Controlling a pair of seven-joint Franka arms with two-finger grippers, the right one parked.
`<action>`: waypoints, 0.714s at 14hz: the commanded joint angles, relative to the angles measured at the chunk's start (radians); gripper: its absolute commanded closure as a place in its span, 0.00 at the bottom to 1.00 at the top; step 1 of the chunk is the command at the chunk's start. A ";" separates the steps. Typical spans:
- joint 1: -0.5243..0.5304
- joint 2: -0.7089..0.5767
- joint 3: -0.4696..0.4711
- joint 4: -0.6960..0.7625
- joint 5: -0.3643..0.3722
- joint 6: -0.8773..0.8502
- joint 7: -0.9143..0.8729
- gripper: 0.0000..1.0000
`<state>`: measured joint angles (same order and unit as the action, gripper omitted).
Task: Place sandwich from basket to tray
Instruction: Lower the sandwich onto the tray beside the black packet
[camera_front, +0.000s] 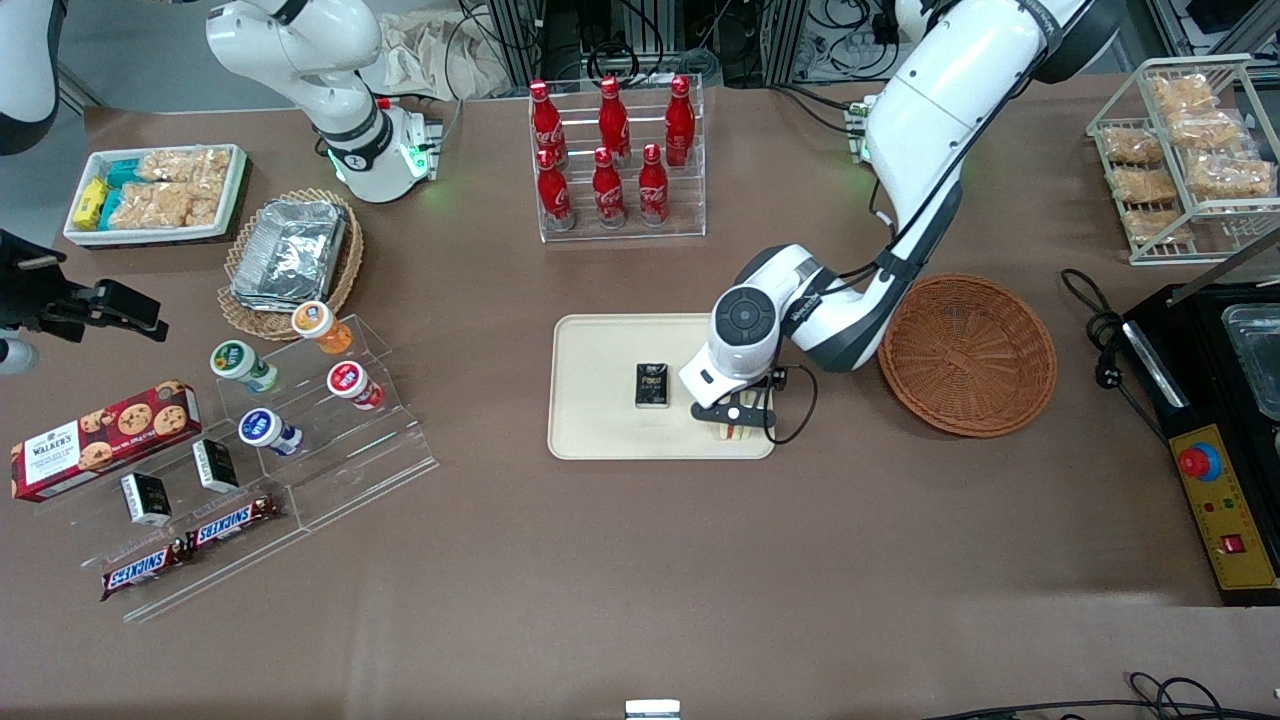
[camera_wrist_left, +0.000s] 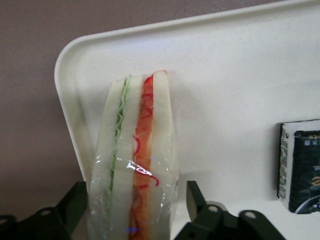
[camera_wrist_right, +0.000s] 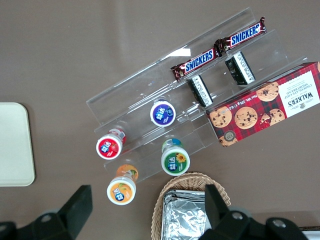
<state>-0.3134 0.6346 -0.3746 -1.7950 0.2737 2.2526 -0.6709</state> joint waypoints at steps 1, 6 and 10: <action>-0.009 -0.009 0.006 0.011 0.019 -0.004 -0.071 0.00; 0.002 -0.085 0.005 0.132 -0.016 -0.201 -0.110 0.00; 0.054 -0.235 0.016 0.180 -0.066 -0.339 -0.186 0.00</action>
<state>-0.2999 0.4967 -0.3650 -1.6086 0.2333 1.9760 -0.8225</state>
